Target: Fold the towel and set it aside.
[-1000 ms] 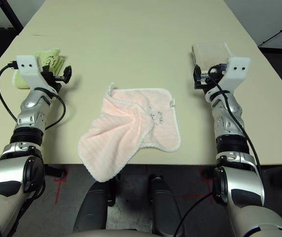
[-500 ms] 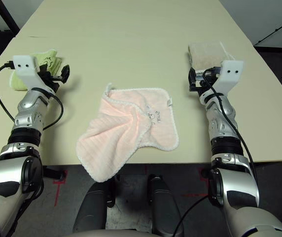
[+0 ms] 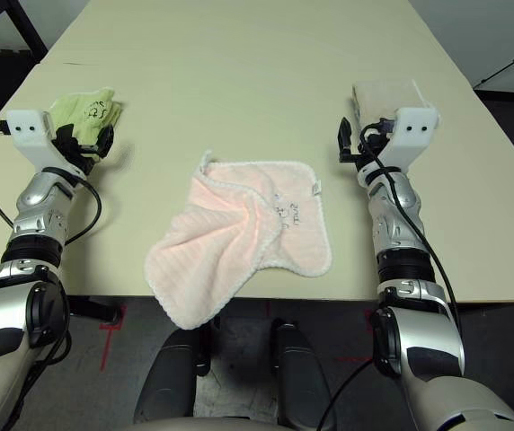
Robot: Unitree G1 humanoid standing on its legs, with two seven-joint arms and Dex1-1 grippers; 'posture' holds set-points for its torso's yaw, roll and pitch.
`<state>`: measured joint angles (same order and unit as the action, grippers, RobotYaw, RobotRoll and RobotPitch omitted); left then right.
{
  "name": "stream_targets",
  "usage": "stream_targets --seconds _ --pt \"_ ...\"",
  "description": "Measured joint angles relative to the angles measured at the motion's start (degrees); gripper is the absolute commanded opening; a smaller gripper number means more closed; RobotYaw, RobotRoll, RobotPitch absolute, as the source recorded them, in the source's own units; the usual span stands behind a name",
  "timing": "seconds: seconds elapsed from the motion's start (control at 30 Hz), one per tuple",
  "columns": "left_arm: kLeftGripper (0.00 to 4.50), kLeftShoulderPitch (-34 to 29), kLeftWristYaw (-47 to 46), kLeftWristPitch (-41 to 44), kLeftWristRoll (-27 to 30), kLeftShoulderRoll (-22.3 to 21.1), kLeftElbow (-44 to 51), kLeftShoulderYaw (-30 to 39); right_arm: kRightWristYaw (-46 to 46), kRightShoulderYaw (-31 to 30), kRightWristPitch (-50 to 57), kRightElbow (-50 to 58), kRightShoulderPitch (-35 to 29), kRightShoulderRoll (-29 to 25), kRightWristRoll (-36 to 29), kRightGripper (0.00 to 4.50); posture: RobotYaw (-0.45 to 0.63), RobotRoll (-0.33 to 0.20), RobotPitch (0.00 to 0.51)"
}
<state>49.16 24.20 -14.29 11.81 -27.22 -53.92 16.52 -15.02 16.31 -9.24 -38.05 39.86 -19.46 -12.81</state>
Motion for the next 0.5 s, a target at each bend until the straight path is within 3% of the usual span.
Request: stream_targets --seconds 0.23,0.5 --pt "4.5 1.02 22.7 7.07 4.38 -1.65 8.87 -4.62 -9.39 0.71 0.72 -2.36 0.63 -3.57 -3.7 4.46 0.09 0.0 0.176" --pt "4.5 1.0 50.07 15.22 3.09 -9.7 8.02 -13.35 -28.24 -3.09 14.36 -2.86 6.46 -12.92 -5.61 4.46 0.06 0.0 0.185"
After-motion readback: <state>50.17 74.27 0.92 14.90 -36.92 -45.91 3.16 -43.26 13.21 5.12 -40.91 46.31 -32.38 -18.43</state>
